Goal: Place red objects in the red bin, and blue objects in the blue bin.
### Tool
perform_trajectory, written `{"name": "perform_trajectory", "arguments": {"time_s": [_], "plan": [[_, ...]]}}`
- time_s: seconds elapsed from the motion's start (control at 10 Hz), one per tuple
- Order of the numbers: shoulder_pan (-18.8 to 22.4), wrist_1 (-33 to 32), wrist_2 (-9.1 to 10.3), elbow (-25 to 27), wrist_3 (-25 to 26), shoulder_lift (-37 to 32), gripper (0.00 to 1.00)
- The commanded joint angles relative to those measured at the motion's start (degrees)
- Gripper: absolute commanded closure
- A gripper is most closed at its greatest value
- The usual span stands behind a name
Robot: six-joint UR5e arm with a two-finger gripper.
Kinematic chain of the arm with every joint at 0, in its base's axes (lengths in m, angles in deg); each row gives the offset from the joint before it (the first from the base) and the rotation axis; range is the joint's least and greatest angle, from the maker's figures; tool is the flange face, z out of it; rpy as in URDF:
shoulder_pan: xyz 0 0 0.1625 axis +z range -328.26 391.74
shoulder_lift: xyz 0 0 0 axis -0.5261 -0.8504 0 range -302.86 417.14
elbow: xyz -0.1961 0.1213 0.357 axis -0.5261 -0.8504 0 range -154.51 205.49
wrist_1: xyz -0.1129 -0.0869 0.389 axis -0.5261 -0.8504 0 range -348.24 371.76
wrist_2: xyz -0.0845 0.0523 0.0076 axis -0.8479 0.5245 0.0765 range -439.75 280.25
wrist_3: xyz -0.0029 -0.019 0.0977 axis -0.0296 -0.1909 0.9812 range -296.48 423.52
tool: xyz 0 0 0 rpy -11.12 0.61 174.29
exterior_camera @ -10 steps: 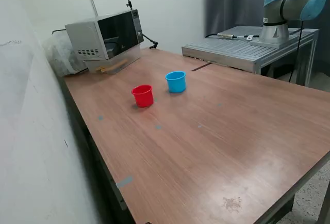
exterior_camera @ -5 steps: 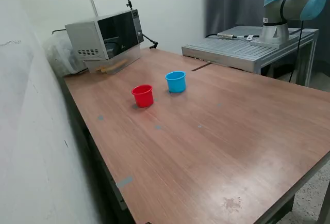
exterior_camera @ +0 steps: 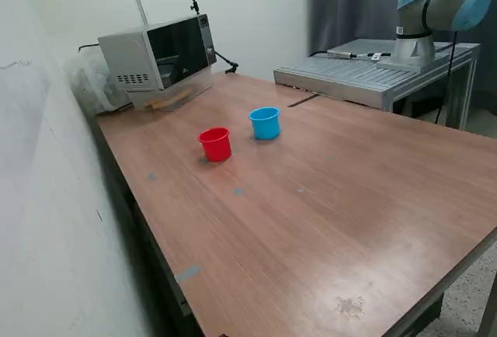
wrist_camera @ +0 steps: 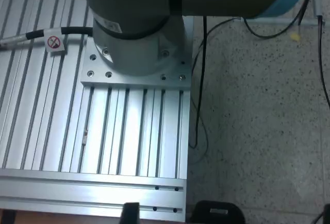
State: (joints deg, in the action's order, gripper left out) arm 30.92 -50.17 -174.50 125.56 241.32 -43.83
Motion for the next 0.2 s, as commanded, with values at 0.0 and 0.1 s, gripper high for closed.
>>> {"name": "perform_trajectory", "arguments": {"time_s": [0.0,0.1], "plan": [[0.0,0.1,0.0,0.0,0.0,0.0,0.0],[0.0,0.1,0.0,0.0,0.0,0.0,0.0]]}}
